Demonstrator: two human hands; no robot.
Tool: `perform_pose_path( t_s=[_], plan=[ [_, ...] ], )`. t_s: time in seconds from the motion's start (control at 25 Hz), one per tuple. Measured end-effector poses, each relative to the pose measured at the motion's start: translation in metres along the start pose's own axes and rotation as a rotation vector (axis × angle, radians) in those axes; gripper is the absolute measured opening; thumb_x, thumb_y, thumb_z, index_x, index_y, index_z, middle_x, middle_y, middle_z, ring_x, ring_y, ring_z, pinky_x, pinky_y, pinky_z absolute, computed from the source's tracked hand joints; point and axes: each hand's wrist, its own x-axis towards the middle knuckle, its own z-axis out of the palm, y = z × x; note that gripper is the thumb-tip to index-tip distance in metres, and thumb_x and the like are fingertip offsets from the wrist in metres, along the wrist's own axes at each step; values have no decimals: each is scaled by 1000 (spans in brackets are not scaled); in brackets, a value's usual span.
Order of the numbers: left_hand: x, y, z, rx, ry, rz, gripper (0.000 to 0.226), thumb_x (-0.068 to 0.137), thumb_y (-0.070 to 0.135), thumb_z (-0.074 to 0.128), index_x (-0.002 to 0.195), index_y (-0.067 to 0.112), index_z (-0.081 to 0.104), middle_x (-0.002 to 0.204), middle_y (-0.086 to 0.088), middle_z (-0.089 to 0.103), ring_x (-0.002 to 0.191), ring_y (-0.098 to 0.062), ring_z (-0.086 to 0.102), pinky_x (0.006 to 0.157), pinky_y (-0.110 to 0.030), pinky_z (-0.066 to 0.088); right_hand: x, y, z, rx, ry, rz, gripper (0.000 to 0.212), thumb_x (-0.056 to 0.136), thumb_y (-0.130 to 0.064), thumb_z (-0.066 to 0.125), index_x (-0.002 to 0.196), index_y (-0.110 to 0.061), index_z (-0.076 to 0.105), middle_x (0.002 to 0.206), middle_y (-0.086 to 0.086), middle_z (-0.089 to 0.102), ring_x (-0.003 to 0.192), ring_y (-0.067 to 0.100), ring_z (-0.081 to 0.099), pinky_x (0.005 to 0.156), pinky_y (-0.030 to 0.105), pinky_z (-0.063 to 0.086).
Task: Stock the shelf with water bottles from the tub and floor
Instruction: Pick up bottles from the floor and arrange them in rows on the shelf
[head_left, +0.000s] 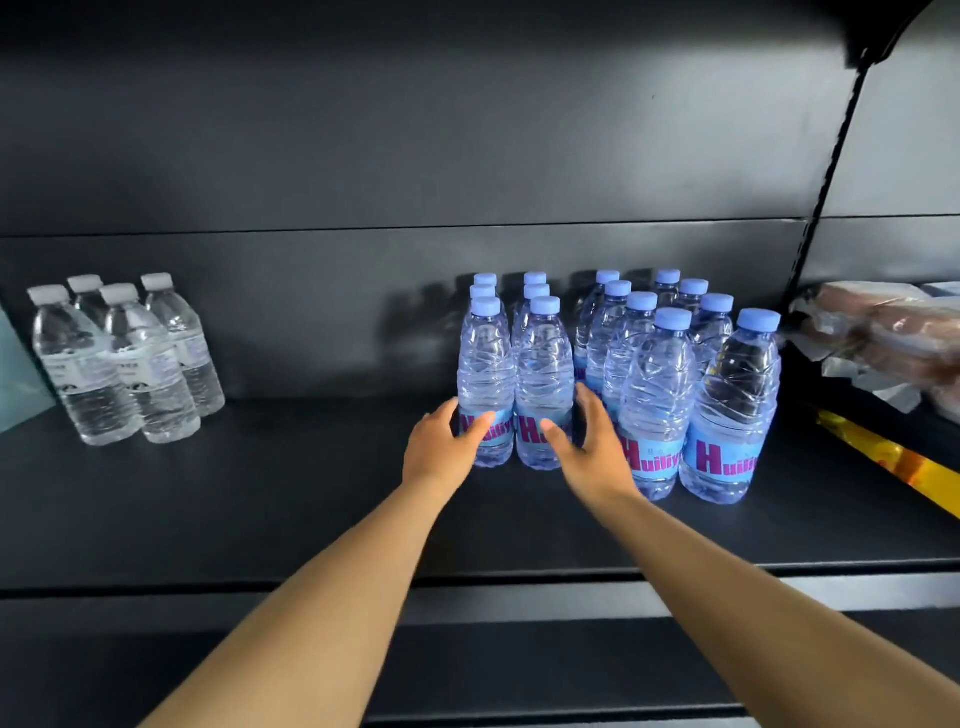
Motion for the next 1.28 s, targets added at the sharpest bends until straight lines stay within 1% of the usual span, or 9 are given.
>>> perform_pose_path(
  t_s=[0.12, 0.24, 0.36, 0.44, 0.56, 0.72, 0.84, 1.04, 1.28],
  plan=[
    [-7, 21, -45, 356, -56, 101, 67, 87, 56, 51, 142, 21, 37, 145, -6, 43, 135, -24, 37, 108, -38, 35, -4, -31, -28, -189, -143, -24, 66, 91, -30, 59, 147, -20, 26, 148, 1, 35, 137, 18, 34, 112, 31, 30],
    [-31, 41, -91, 733, -110, 204, 73, 87, 61, 46, 147, 24, 26, 152, -4, 30, 144, -25, 19, 111, -42, 29, -20, -70, -47, -396, -204, -107, 70, 90, -33, 59, 148, -21, 22, 152, 2, 29, 140, 22, 27, 113, 39, 30],
    [-69, 51, -135, 932, -117, 278, 77, 87, 61, 47, 149, 26, 17, 156, -5, 20, 146, -25, 6, 114, -41, 21, -50, -113, -56, -584, -224, -182, 76, 88, -35, 61, 150, -20, 19, 153, 3, 24, 143, 24, 16, 116, 38, 23],
    [-94, 51, -163, 975, -110, 295, 80, 86, 60, 50, 149, 26, 14, 157, -6, 16, 146, -26, 3, 115, -42, 17, -71, -138, -57, -709, -212, -216, 79, 87, -40, 61, 150, -21, 17, 154, 4, 21, 144, 25, 10, 116, 38, 19],
    [-143, 38, -211, 998, -97, 309, 86, 83, 59, 55, 149, 27, 11, 157, -7, 14, 146, -26, -1, 117, -43, 14, -124, -177, -46, -819, -201, -212, 84, 85, -49, 60, 150, -23, 15, 156, 4, 15, 146, 24, 1, 118, 41, 14],
    [-207, -1, -265, 1020, -143, 282, 97, 77, 62, 60, 150, 29, 5, 158, -7, 4, 146, -26, -6, 118, -46, 9, -204, -210, -17, -884, -222, -208, 90, 80, -58, 59, 150, -26, 13, 158, 2, 7, 147, 23, -5, 119, 45, 9],
    [-250, -41, -292, 1048, -187, 242, 100, 76, 63, 61, 150, 28, 3, 159, -9, 0, 146, -26, -7, 117, -46, 8, -256, -219, 12, -906, -245, -212, 91, 80, -60, 59, 150, -27, 11, 158, 2, 8, 147, 24, -6, 119, 45, 6],
    [-311, -131, -309, 1084, -280, 194, 95, 78, 59, 61, 150, 24, 9, 158, -10, 4, 146, -27, -4, 117, -45, 12, -342, -199, 76, -885, -328, -176, 87, 83, -59, 55, 150, -24, 12, 157, 4, 11, 147, 24, -5, 118, 43, 7],
    [-378, -267, -282, 1001, -399, 41, 90, 78, 58, 60, 149, 26, 16, 157, -10, 8, 146, -27, 4, 116, -44, 20, -431, -121, 157, -774, -523, -105, 82, 85, -52, 56, 149, -24, 14, 158, 5, 8, 147, 24, 0, 117, 42, 11]
  ],
)
